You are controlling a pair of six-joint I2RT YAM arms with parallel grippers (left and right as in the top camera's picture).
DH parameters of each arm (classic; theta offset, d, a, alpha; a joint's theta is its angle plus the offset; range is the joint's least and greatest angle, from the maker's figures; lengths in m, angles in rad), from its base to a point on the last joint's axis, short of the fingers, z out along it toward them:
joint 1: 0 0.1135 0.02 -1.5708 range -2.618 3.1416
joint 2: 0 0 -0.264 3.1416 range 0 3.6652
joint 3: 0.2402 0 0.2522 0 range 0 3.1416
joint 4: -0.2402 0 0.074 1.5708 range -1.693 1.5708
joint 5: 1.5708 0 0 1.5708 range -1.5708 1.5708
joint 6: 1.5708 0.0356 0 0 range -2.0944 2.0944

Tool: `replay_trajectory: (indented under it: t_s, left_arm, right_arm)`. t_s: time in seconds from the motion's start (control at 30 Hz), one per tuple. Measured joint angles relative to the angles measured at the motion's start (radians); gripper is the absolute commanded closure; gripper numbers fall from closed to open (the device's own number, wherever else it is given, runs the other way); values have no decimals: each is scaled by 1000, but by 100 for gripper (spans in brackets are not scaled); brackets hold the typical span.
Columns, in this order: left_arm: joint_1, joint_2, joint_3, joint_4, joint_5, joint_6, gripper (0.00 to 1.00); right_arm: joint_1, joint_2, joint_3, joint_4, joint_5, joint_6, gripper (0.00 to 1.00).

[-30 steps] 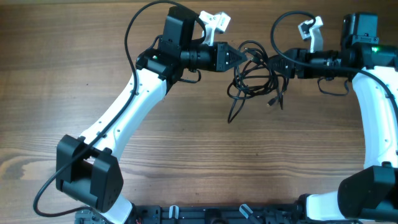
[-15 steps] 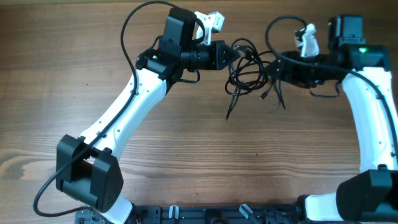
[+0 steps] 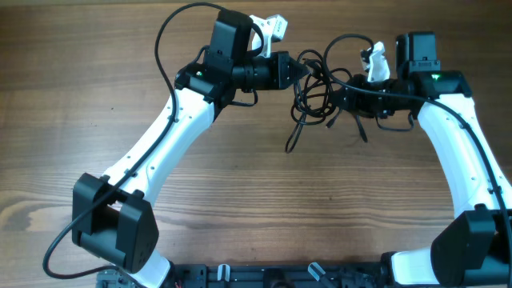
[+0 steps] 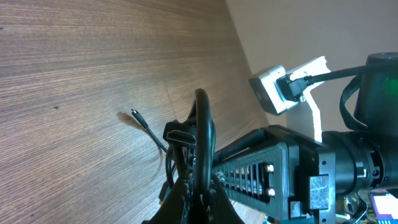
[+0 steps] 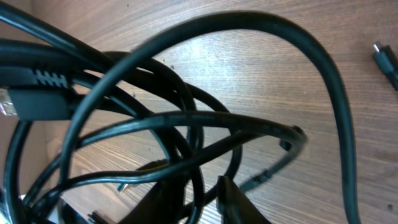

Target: Untangle cables

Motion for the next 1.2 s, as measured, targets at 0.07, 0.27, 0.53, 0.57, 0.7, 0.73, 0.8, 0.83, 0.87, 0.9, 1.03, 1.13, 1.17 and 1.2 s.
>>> replay_trajectory:
  t_s: [0.07,0.27,0.53,0.57,0.7,0.73,0.8,0.83,0.87,0.9,1.03,1.13,1.17,1.2]
  left_arm:
    - [0,0,0,0,0,-3,96]
    - [0,0,0,2,0,-23,96]
    - [1,0,0,7,-2,-30,96]
    - [1,0,0,6,-7,-30,96]
    - [1,0,0,-31,-80,-35,96]
    - [1,0,0,-43,-96,-37,96]
    - [3,1,0,-83,-158,-42,96]
    - [7,1,0,-95,-175,-49,96]
    - [8,1,0,-111,-190,-63,96]
    - [8,1,0,-123,-197,-79,96]
    - [34,1,0,-139,-217,-105,96]
    - [76,1,0,-149,-286,-108,96]
    - [99,2,0,-152,-309,-108,96]
    - [132,3,0,-153,-343,-108,96]
  right_arm:
    - [0,0,0,18,0,9,79]
    - [15,0,0,53,3,42,77]
    - [64,66,-2,82,8,61,96]
    - [60,66,-2,77,7,61,96]
    - [5,44,-2,26,0,56,96]
    - [-22,21,-2,6,-4,50,96]
    - [-93,-47,-2,-60,-12,29,96]
    - [-135,-86,-2,-82,-20,18,96]
    - [-174,-129,-2,-111,-34,6,96]
    - [-206,-169,-2,-140,-48,-8,96]
    - [-307,-247,-2,-219,-25,-35,96]
    - [-351,-250,-3,-277,99,-48,96]
    - [-367,-250,-3,-293,142,-50,95]
    - [-372,-249,-4,-311,177,-57,96]
